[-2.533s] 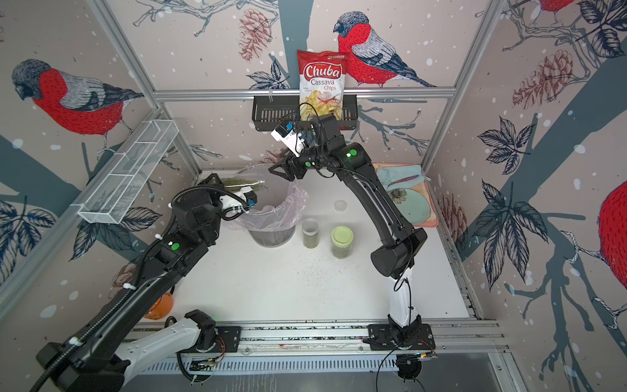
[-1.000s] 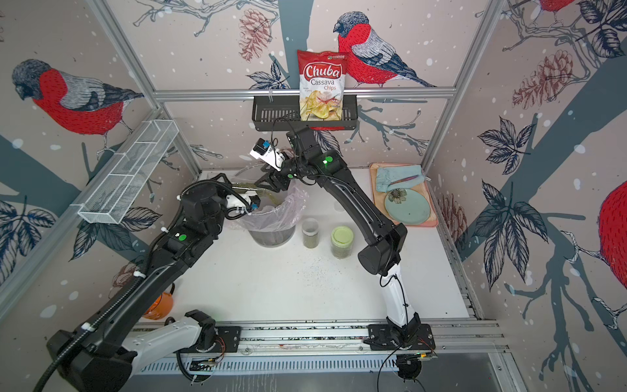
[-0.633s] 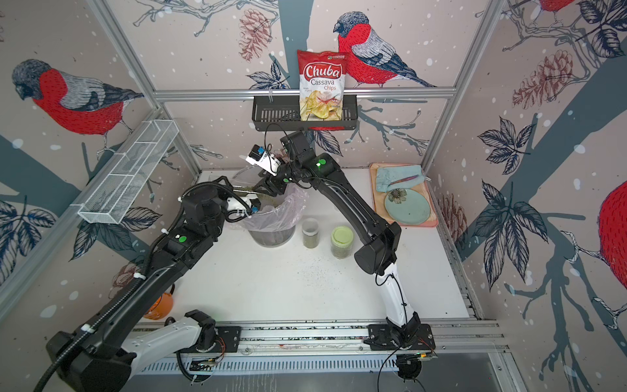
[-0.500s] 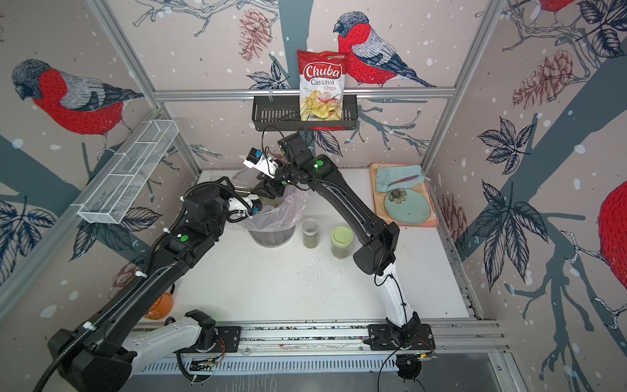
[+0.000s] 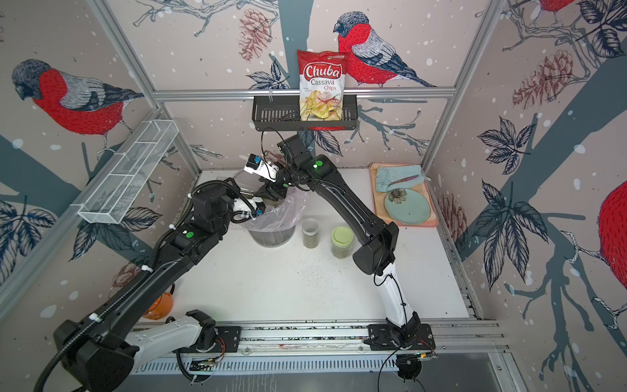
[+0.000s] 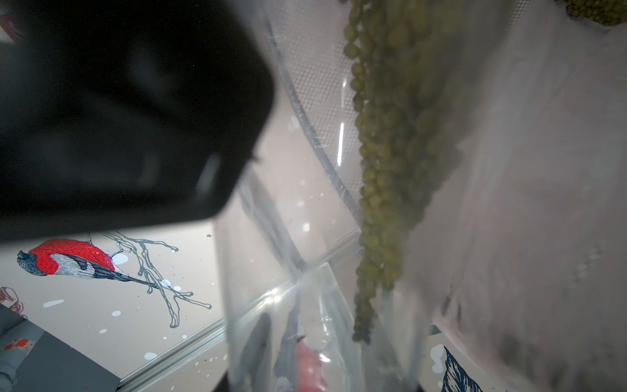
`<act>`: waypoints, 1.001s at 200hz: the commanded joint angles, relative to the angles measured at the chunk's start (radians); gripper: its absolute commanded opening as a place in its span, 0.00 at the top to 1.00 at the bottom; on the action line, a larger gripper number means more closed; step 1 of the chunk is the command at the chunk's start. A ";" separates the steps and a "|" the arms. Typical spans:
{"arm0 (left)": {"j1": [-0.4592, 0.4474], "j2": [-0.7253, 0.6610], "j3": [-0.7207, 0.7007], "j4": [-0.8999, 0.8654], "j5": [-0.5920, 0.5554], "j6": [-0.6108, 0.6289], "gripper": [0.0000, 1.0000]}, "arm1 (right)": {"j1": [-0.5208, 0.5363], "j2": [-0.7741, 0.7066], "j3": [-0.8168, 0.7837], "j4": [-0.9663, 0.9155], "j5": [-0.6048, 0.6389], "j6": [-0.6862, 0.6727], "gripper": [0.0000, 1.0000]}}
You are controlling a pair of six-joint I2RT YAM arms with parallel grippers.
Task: Empty moldy mung beans from jars
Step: Pour the moldy mung beans from the jar into the trash bin.
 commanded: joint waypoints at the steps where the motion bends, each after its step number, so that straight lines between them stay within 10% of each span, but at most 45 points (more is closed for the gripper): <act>1: -0.003 0.000 0.015 0.128 0.010 0.002 0.64 | 0.012 -0.004 -0.001 -0.103 -0.104 -0.034 0.38; 200: 0.034 -0.027 0.005 0.162 0.015 0.003 0.64 | -0.031 -0.091 -0.067 -0.148 -0.118 -0.085 0.39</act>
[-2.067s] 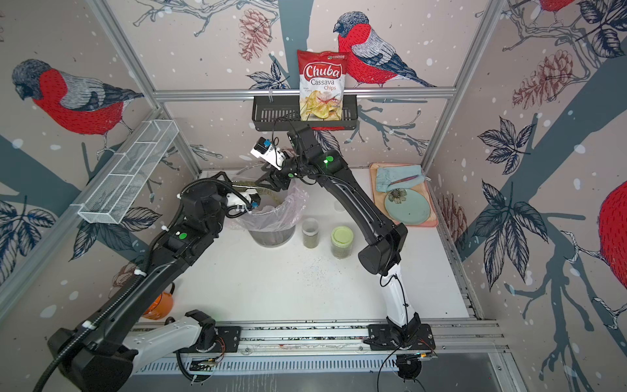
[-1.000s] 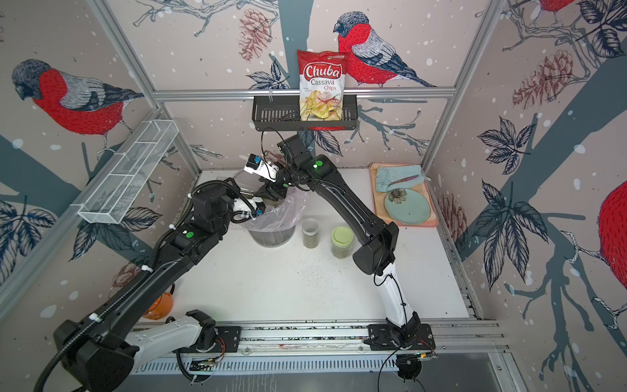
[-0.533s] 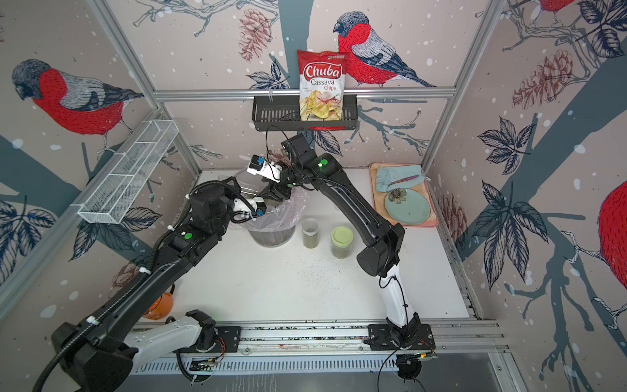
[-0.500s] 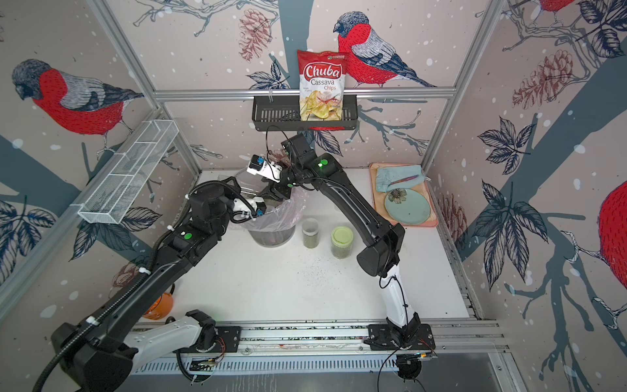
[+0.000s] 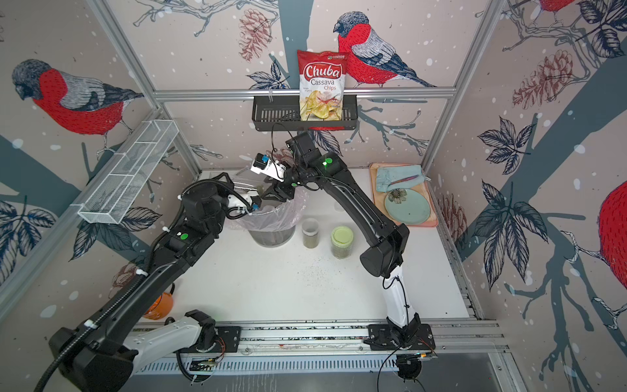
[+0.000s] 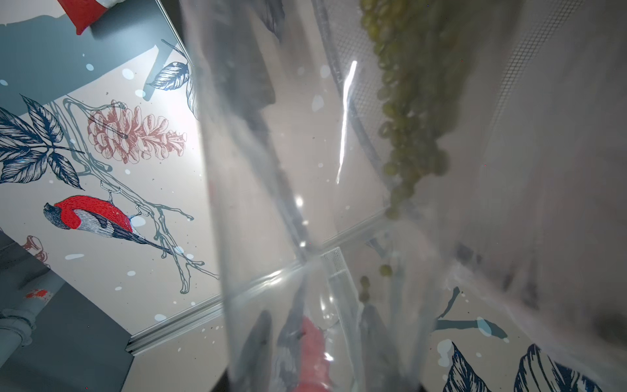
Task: Empty moldy mung beans from jars
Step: Pour the moldy mung beans from the jar into the trash bin.
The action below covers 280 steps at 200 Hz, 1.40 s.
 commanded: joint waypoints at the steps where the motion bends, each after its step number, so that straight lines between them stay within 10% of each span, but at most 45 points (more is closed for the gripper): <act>1: 0.002 0.003 0.008 0.095 0.007 0.018 0.64 | 0.004 -0.005 -0.004 -0.078 -0.040 -0.035 0.39; 280: 0.026 0.088 0.048 0.121 0.135 0.080 0.63 | -0.049 0.052 0.058 0.018 0.028 -0.058 0.35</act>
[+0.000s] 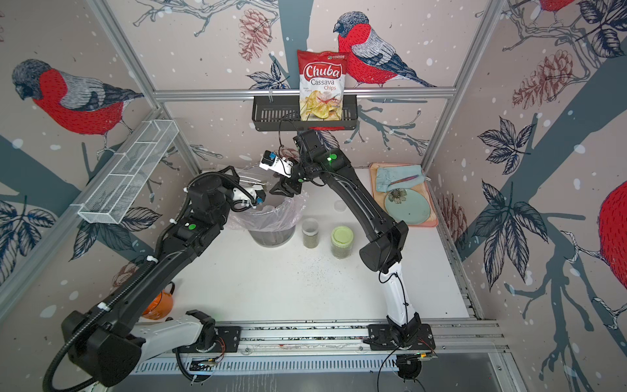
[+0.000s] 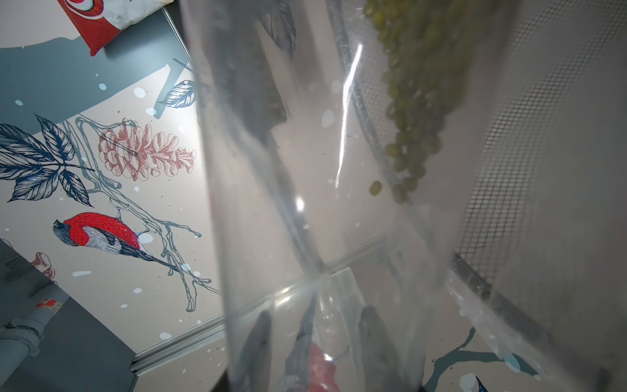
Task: Empty moldy mung beans from jars
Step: Pour the moldy mung beans from the jar into the trash bin.
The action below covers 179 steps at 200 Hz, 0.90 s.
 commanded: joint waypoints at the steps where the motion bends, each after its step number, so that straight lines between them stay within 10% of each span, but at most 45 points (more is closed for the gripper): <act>1: 0.000 -0.005 0.005 0.048 0.058 0.055 0.63 | 0.011 0.004 0.007 0.032 -0.011 -0.001 0.35; 179: -0.038 -0.051 -0.040 0.002 0.069 0.040 0.63 | 0.067 0.044 0.014 0.078 0.031 -0.004 0.36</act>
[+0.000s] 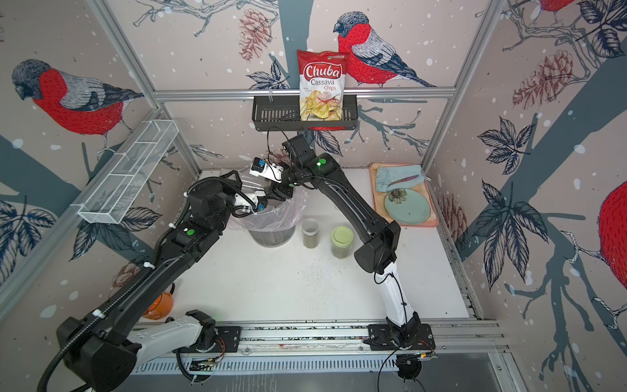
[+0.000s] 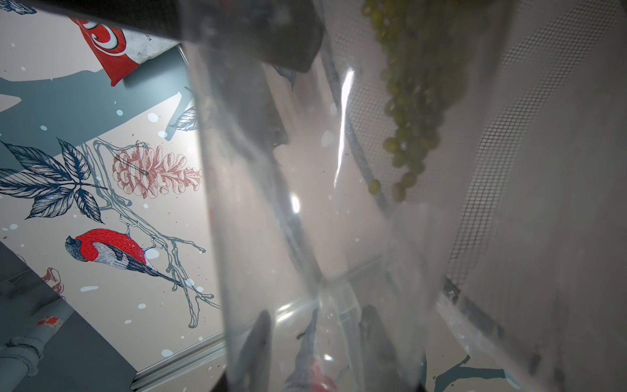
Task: Empty moldy mung beans from jars
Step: Pour the moldy mung beans from the jar into the trash bin.
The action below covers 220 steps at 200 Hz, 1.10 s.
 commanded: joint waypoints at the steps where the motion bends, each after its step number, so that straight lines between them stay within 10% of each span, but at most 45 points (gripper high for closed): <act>1: -0.006 -0.006 -0.001 0.025 0.035 0.043 0.63 | 0.008 0.007 0.008 0.038 -0.016 0.012 0.36; 160: -0.009 -0.004 0.011 0.056 0.036 0.006 0.48 | 0.007 -0.019 -0.058 0.048 -0.064 0.016 0.64; 196: -0.008 0.005 0.024 0.051 0.034 -0.001 0.35 | 0.008 -0.024 -0.069 0.052 -0.084 0.016 0.65; 220: -0.008 0.006 0.030 0.052 0.036 -0.007 0.08 | 0.007 -0.024 -0.074 0.056 -0.082 0.018 0.65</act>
